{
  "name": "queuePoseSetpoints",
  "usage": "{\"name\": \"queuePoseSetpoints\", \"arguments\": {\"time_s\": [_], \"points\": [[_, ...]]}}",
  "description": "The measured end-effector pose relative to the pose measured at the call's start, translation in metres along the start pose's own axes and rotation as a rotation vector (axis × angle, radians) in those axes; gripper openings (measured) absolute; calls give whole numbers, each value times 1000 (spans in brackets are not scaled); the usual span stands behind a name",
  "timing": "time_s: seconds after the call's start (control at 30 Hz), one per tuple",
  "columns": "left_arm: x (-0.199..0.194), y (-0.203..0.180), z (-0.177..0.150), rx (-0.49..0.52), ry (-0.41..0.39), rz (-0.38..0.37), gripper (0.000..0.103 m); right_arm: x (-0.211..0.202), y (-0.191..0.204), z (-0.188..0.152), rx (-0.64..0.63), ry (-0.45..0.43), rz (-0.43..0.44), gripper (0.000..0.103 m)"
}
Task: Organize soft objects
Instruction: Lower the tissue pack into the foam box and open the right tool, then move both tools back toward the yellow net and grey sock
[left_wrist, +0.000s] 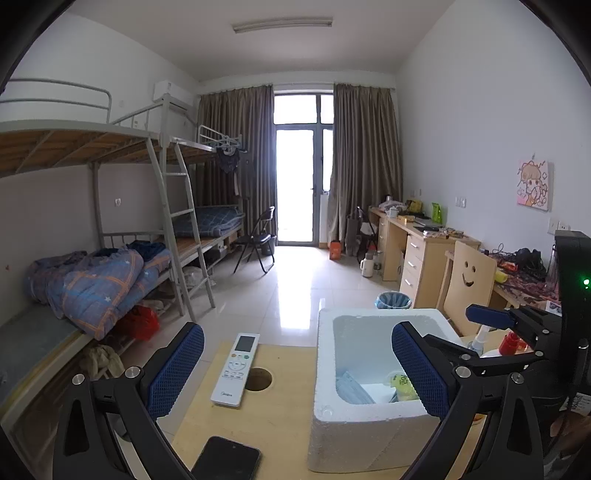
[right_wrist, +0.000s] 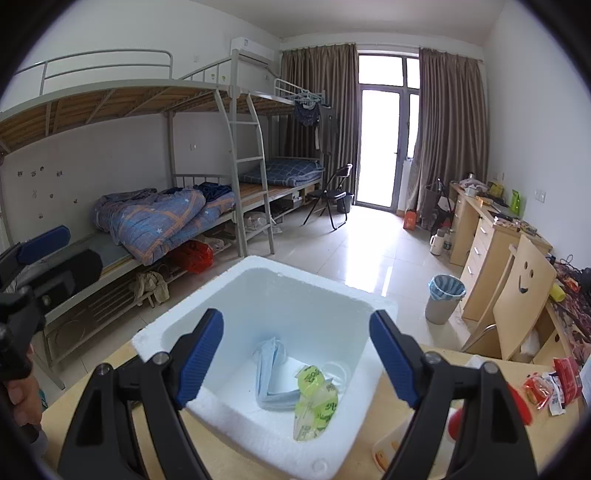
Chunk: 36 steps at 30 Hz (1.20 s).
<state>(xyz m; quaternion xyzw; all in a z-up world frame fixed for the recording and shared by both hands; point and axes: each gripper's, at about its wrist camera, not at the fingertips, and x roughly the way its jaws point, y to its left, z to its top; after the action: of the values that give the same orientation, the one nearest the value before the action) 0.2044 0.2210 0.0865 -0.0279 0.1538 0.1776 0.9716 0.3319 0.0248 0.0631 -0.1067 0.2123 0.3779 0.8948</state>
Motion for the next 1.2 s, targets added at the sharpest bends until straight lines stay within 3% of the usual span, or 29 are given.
{"name": "queuePoseSetpoints", "arguments": {"time_s": [0.7,1.2], "points": [[-109,-38,-5,43,-84,-94,102,-131,-7,-20,50,-118,-58,85],[-172,-49,-32,-8,-126,-192,102,-207,1,-57,62,-213,-61,87]]}}
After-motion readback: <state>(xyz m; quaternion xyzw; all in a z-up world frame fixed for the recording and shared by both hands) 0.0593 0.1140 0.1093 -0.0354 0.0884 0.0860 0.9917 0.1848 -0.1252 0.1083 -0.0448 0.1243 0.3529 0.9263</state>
